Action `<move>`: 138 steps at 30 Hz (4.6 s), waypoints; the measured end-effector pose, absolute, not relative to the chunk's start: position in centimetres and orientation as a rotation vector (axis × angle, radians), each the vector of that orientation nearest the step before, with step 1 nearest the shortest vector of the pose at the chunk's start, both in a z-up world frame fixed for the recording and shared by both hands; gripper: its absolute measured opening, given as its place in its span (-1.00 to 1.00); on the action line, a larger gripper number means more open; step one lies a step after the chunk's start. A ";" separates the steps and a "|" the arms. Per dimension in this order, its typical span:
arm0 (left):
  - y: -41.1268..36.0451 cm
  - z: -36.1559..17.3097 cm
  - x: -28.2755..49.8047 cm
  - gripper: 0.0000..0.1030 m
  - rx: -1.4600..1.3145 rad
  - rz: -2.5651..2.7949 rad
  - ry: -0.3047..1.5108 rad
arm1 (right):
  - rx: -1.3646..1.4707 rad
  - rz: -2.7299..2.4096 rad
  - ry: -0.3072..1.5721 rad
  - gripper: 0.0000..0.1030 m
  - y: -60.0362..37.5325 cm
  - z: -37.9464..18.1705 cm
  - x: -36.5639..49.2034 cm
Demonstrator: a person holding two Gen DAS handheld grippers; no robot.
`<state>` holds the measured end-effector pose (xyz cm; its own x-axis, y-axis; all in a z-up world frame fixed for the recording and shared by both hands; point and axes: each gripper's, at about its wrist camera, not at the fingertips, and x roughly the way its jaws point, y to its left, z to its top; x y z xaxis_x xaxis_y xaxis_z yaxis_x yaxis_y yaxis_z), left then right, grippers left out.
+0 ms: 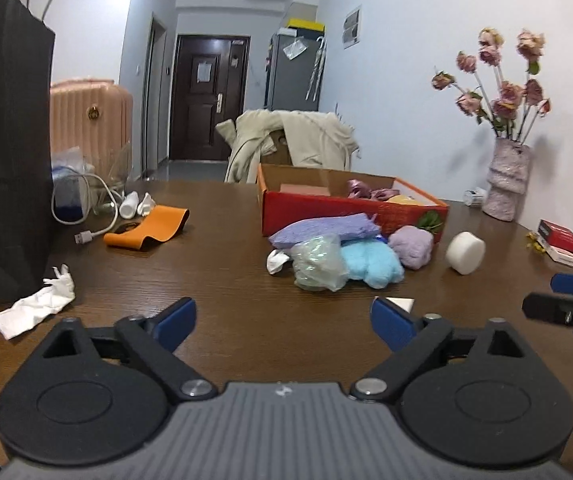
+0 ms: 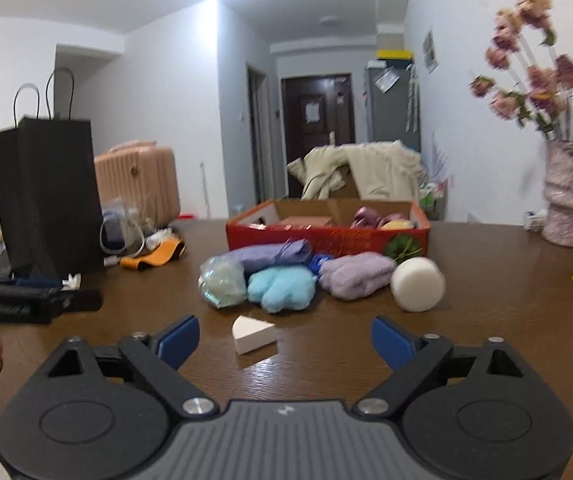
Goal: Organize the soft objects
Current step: 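Grasp the white triangular sponge with the right gripper while the left gripper grasps the white tissue, then carry the triangular sponge with the right gripper while the left gripper carries the tissue toward the box, then lower both held items into the box and open both grippers, then move both grippers back over the pile of soft items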
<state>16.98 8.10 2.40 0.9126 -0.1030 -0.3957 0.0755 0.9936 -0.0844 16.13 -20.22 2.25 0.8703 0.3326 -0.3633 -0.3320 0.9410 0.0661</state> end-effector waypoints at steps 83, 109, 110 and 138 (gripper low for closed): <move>-2.8 2.5 65.7 -0.58 -0.142 -0.159 0.768 | -0.037 0.287 0.604 0.07 -20.7 2.7 61.7; 3.2 17.6 40.3 0.51 0.035 -0.192 0.413 | 0.023 0.324 0.354 0.85 -27.4 16.5 43.8; 3.5 17.5 38.1 0.53 0.041 -0.211 0.392 | 0.024 0.330 0.343 0.85 -27.7 16.6 42.2; 6.2 5.8 7.7 1.00 0.085 -0.199 0.203 | 0.027 0.290 0.366 1.00 -24.8 4.0 10.3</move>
<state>7.66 6.19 5.80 0.9598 -0.1879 -0.2086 0.2050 0.9767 0.0636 10.30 -24.79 3.98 0.8929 0.2846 -0.3489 -0.2750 0.9583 0.0779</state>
